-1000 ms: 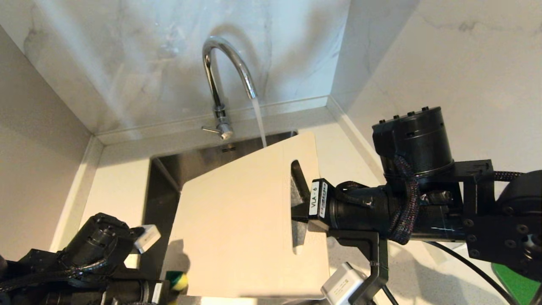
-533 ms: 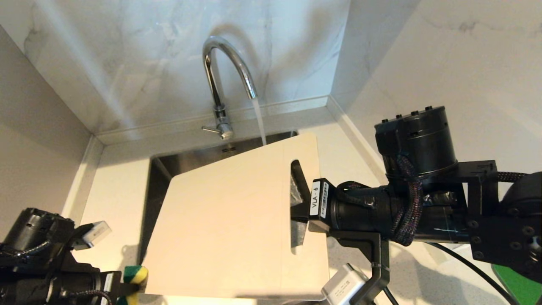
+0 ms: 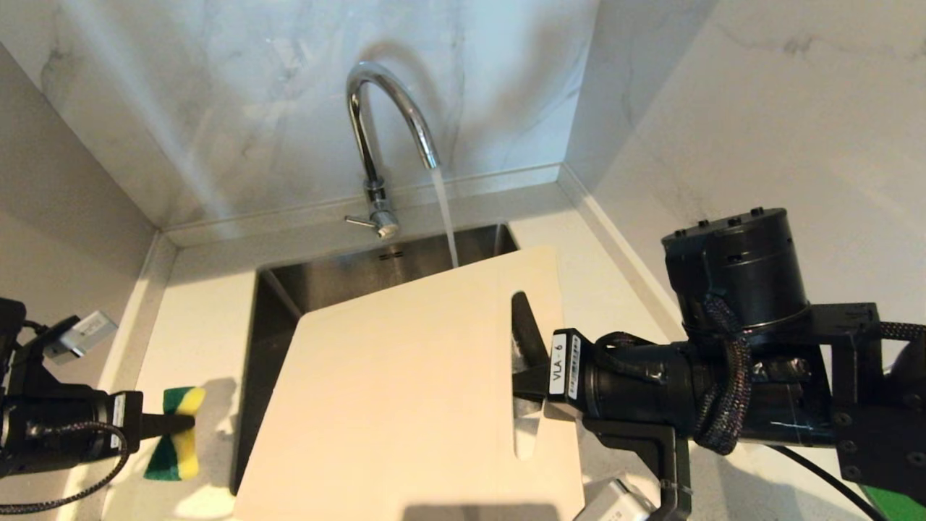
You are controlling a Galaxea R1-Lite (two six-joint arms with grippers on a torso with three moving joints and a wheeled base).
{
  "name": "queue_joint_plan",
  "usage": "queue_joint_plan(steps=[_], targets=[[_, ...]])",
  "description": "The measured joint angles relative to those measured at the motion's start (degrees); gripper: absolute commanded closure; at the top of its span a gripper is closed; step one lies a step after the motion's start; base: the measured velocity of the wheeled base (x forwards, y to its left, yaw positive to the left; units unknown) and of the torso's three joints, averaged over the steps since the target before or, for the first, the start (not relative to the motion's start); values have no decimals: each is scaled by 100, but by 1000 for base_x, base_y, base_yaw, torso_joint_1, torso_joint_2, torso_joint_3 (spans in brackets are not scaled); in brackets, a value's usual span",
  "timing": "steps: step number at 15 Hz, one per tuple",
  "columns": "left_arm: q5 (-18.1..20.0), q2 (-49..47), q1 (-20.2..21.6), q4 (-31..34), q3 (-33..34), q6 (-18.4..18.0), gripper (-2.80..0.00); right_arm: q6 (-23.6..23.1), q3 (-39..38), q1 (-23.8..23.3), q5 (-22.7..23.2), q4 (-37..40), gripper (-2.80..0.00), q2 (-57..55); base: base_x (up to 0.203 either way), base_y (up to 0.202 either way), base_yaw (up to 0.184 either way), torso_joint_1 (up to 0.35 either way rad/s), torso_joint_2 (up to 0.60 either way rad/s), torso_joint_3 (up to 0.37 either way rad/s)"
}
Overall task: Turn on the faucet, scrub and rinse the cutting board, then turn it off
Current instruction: Scrub the cutting board underwater
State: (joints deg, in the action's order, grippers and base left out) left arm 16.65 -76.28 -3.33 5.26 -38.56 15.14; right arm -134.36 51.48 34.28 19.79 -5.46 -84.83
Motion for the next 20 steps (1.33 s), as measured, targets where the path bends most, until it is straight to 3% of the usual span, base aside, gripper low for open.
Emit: queue_joint_plan(steps=[6, 11, 20], targets=[[567, 51, -99, 783, -1197, 463, 0, 27, -416, -220, -37, -185, 0, 167, 0, 0, 0, 0, 0, 0], [598, -172, -738, 766, -1729, 930, 0, 96, -422, -494, -88, -454, 0, 2, 0, 0, 0, 0, 0, 0], [592, -555, -1416, 568, -2213, 1156, 0, 32, 385, -1016, -90, -572, 0, -727, 0, 0, 0, 0, 0, 0]])
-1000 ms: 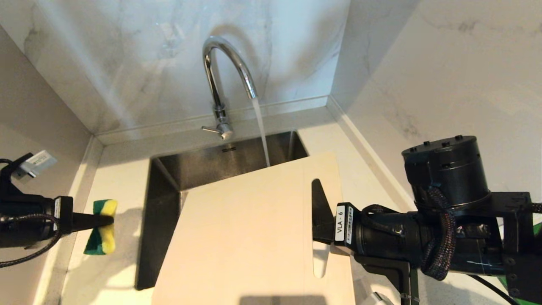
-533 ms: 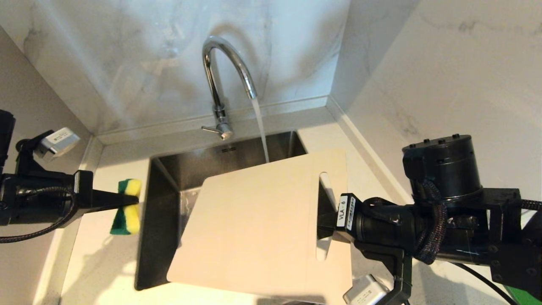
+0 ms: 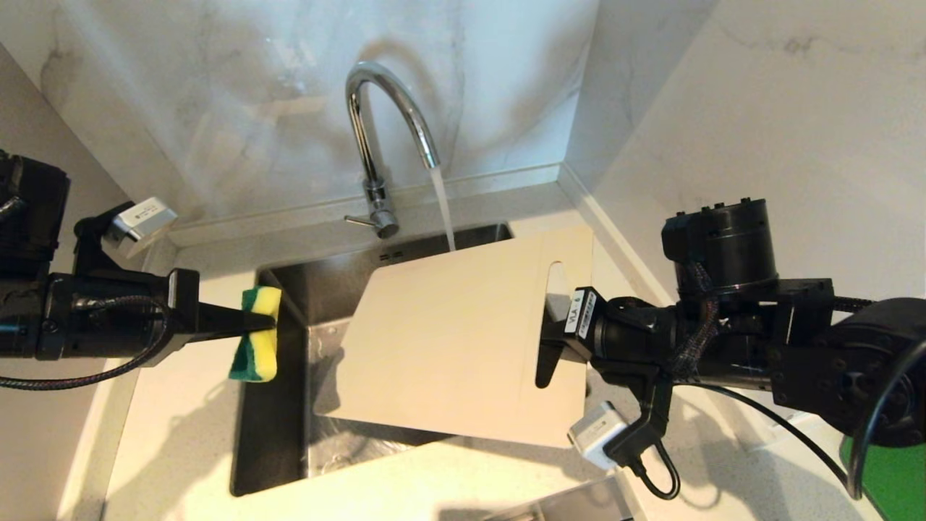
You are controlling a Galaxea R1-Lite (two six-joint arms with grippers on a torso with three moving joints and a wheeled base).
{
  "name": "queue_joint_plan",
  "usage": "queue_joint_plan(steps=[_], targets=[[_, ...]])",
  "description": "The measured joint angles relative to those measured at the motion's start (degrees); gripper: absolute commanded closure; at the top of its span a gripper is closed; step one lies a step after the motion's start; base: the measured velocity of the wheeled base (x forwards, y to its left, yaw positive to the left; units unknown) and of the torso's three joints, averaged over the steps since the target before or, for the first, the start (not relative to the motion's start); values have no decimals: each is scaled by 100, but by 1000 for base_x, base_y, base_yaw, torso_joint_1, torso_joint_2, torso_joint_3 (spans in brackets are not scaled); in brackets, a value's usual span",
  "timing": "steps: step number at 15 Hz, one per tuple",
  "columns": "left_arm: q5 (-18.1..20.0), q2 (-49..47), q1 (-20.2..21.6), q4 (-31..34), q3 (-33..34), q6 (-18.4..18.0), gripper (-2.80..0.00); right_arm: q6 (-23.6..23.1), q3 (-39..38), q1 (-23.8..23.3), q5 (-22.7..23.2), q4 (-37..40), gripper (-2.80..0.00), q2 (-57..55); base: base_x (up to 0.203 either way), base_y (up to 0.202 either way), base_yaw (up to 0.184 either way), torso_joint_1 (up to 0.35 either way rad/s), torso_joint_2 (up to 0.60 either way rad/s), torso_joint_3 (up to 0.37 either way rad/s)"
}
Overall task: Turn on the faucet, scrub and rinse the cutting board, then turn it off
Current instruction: Scrub the cutting board underwater
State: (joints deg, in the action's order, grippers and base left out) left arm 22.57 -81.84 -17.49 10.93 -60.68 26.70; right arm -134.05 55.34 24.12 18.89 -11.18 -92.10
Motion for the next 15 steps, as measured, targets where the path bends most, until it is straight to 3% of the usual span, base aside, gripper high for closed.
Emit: queue_joint_plan(steps=[7, 15], targets=[[3, -75, -86, 2, -1, -22, 0, -238, 450, -435, 7, 5, 0, -427, 0, 0, 0, 0, 0, 0], [-1, -177, -210, 6, 49, 1, 0, -272, 863, -503, 11, 10, 0, -702, 0, 0, 0, 0, 0, 0]])
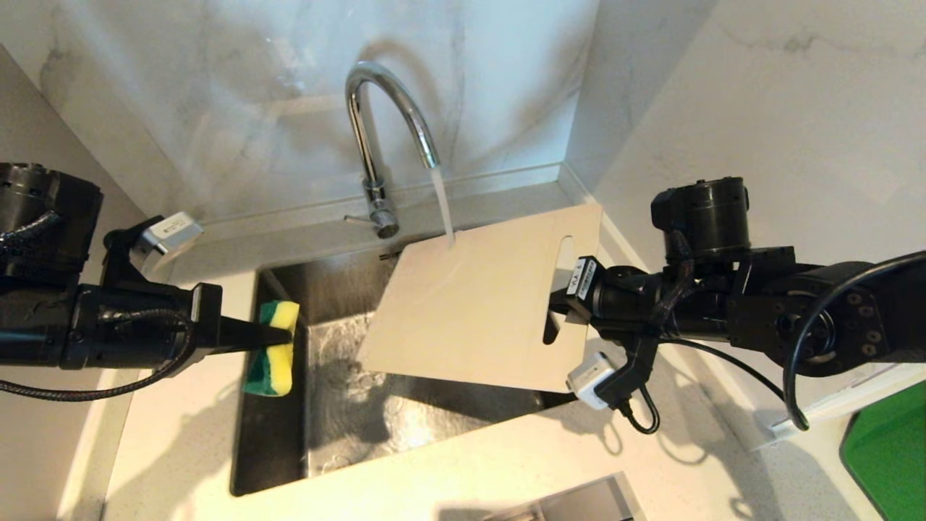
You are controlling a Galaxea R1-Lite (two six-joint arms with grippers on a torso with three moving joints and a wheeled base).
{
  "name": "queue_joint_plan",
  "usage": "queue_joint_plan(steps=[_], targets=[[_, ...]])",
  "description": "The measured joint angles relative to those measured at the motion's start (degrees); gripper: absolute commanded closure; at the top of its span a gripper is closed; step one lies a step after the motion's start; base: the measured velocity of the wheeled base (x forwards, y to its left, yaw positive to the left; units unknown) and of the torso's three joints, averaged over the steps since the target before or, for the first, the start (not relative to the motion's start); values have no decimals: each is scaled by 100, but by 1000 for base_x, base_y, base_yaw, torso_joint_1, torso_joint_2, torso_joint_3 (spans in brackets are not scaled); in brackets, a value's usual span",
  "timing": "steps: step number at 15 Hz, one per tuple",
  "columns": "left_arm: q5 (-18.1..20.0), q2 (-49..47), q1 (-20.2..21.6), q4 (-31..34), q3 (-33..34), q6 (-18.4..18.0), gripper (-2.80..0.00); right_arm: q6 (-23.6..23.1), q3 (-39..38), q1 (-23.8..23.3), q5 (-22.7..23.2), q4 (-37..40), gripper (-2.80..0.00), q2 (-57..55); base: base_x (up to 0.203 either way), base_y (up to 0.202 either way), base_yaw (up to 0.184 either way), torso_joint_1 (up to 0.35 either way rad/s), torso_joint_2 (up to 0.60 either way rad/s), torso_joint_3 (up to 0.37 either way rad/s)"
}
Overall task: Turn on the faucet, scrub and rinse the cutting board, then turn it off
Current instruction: Scrub the cutting board underwater
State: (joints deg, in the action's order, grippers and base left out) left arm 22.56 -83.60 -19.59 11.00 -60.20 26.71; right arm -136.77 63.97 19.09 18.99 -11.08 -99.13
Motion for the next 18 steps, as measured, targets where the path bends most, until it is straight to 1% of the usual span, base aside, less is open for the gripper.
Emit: queue_joint_plan(steps=[6, 9, 18], targets=[[-11, -76, 0, -6, -5, 2, 0, -14, 213, 15, 13, -10, 0, -261, 0, 0, 0, 0, 0, 0], [-11, -93, 0, -6, -9, 2, 0, -96, 268, 36, 27, -7, 0, -347, 0, 0, 0, 0, 0, 0], [-8, -137, 2, -6, -9, -6, 0, -108, 378, 205, 22, -16, 0, -576, 0, 0, 0, 0, 0, 0]])
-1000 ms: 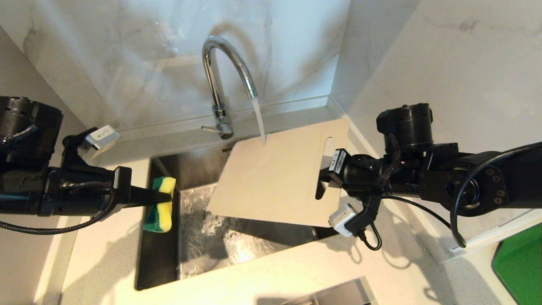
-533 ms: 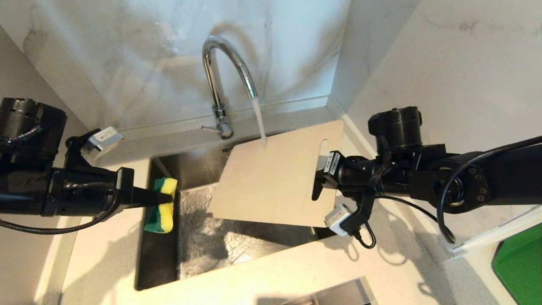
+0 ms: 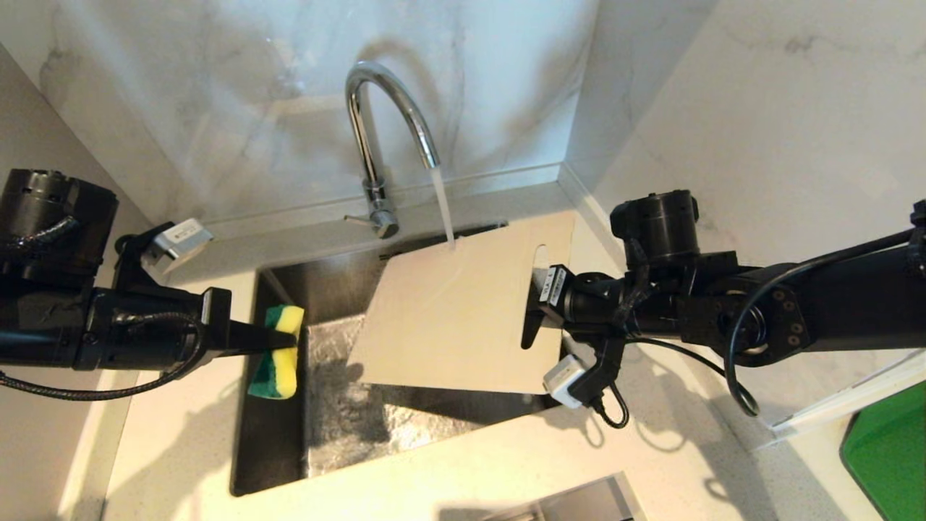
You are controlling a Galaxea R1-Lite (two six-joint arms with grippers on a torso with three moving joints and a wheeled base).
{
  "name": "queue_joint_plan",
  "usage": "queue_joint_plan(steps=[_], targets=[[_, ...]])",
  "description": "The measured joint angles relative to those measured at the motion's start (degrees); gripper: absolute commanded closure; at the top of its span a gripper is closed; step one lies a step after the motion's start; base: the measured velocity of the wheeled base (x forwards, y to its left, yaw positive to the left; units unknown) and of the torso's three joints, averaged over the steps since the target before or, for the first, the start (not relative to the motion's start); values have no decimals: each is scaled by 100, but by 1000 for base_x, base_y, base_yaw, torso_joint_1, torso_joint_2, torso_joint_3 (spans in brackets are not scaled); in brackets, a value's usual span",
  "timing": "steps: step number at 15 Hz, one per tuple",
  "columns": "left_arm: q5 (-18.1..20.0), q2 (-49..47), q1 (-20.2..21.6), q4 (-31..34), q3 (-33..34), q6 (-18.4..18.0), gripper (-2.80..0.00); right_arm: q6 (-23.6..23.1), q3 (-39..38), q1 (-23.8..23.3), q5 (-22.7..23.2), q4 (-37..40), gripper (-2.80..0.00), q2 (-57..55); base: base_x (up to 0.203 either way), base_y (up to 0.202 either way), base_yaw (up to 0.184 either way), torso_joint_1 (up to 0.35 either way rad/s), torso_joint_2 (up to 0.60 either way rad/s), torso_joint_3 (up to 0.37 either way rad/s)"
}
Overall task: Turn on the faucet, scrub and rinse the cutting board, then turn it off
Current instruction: Scrub the cutting board underwater
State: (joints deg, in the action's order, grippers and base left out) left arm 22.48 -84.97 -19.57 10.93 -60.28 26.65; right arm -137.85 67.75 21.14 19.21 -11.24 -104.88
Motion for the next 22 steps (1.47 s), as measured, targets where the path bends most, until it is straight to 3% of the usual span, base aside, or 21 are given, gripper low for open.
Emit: queue_joint_plan(steps=[22], targets=[[-10, -158, 15, 0, 0, -2, 0, -22, 771, 186, 10, 6, 0, -743, 0, 0, 0, 0, 0, 0]])
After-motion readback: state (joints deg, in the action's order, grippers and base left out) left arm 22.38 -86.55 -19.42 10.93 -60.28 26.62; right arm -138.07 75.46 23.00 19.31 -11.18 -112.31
